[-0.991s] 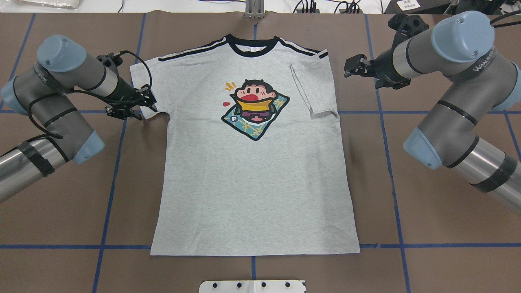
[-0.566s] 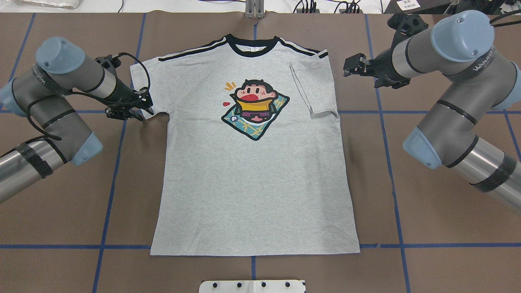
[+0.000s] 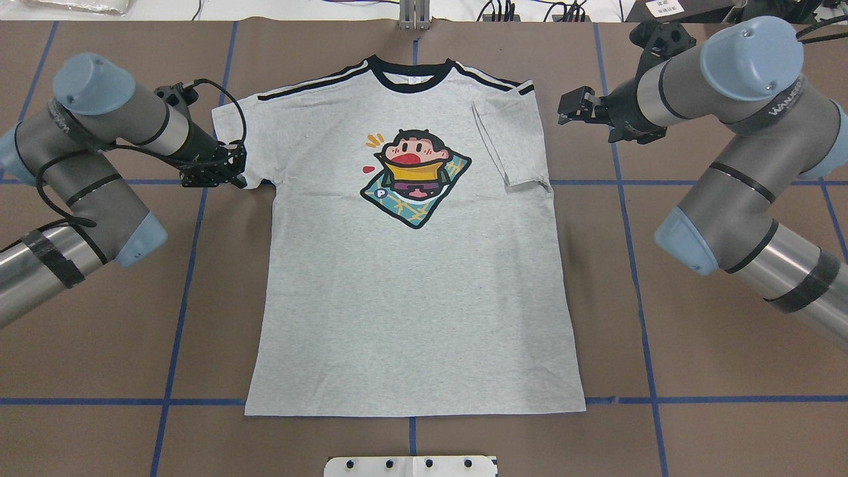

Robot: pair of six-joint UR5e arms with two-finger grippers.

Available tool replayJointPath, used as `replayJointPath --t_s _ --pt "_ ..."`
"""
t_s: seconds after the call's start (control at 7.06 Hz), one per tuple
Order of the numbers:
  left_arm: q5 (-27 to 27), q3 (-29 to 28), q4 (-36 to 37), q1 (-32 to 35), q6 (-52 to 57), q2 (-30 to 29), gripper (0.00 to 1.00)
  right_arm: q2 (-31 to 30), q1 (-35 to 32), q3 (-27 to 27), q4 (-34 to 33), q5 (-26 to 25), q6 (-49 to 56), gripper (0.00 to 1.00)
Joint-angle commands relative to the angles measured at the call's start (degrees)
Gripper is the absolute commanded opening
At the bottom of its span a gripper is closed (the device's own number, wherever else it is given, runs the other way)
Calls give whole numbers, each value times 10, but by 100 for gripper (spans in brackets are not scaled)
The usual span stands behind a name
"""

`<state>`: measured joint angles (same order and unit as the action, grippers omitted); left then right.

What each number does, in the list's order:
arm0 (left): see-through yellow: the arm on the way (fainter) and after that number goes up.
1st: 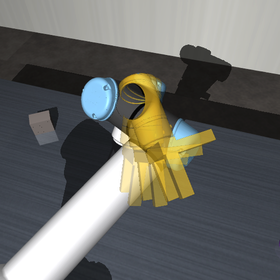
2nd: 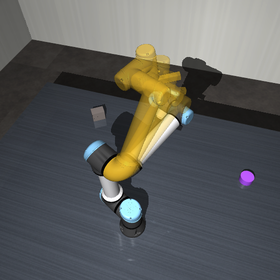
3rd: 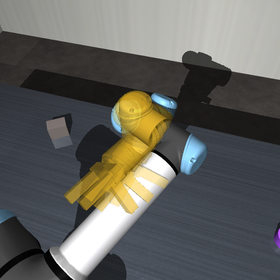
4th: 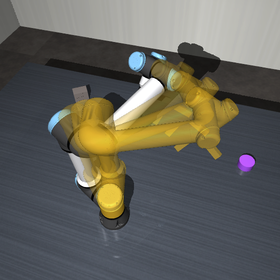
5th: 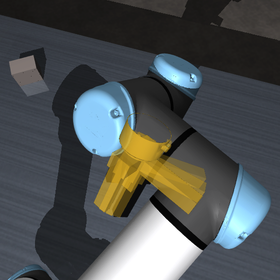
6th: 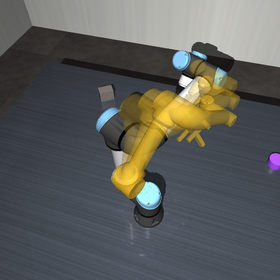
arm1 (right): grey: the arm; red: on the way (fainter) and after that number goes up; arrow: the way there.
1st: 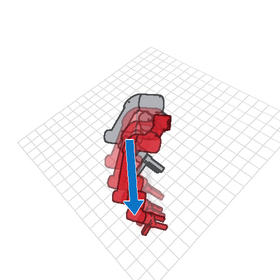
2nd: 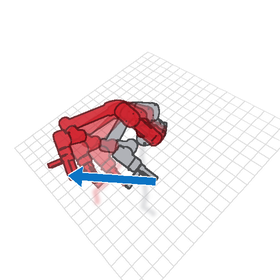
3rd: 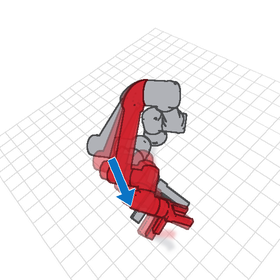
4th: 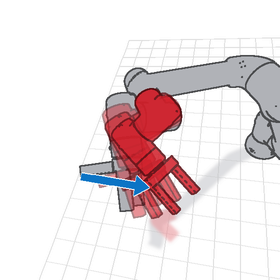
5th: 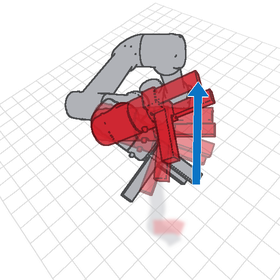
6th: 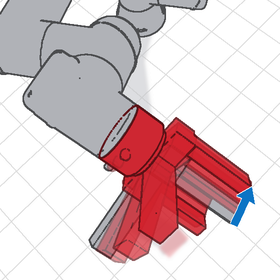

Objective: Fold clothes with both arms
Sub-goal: 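Lower the left gripper onto the shirt shoulder near the collar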

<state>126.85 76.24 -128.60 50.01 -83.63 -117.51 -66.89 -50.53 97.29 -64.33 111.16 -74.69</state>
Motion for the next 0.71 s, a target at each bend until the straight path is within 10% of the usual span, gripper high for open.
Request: replayJointPath --t_s 0.0,0.57 --pt "-3 30 12 4 -1 -32 0 -1 -6 0 0 5 1 100" --pt "-111 29 9 -39 -3 -97 0 -17 -10 -1 4 9 1 100"
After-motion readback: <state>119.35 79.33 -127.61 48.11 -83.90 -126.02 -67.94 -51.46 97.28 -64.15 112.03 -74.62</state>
